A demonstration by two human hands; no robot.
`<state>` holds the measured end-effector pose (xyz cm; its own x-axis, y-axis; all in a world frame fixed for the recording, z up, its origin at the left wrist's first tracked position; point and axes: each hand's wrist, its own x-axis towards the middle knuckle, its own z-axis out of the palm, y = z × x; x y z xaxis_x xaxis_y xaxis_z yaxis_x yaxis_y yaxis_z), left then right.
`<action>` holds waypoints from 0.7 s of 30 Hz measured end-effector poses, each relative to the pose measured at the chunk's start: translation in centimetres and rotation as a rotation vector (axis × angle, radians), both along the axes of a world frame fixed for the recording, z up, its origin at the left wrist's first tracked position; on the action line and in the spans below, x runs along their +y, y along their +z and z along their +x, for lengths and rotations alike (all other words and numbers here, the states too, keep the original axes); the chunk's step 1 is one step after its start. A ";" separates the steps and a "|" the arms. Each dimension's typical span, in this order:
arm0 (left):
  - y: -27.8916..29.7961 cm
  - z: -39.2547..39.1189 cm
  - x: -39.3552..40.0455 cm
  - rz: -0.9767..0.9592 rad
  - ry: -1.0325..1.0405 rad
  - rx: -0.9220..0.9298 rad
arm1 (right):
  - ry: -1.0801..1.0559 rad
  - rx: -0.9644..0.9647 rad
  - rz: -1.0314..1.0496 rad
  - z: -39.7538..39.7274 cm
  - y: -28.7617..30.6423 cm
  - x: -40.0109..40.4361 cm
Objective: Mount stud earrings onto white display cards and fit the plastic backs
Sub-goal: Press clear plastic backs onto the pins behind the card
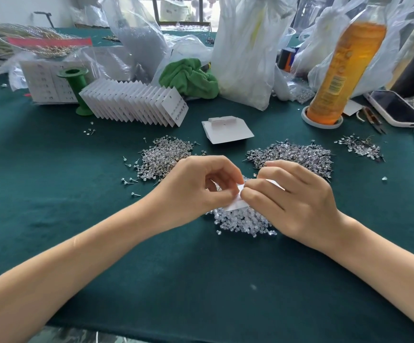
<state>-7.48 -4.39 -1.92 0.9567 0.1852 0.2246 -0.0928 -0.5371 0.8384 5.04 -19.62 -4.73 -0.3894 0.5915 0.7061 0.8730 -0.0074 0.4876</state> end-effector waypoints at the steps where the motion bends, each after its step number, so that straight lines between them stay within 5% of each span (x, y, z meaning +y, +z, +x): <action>1: 0.1 0.0 0.1 0.008 -0.009 0.006 | -0.004 -0.011 0.006 0.0 0.0 0.0; 8: 0.1 0.3 0.5 0.015 -0.046 0.031 | -0.015 -0.054 -0.004 0.0 0.2 0.0; 12: 0.3 0.2 1.9 -0.087 0.092 -0.069 | -0.043 0.087 0.037 0.2 0.3 0.1; 17: 0.1 0.0 2.6 0.347 0.086 -0.130 | -0.093 0.166 0.057 0.2 0.8 0.2; 21: -0.3 0.1 2.2 0.409 0.060 -0.281 | -0.118 0.164 0.073 -0.1 1.5 0.5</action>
<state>-7.33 -2.19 -2.18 0.8389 0.0808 0.5382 -0.2440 -0.8281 0.5046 4.96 -19.10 -3.21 -0.1968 0.5713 0.7968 0.9315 -0.1445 0.3337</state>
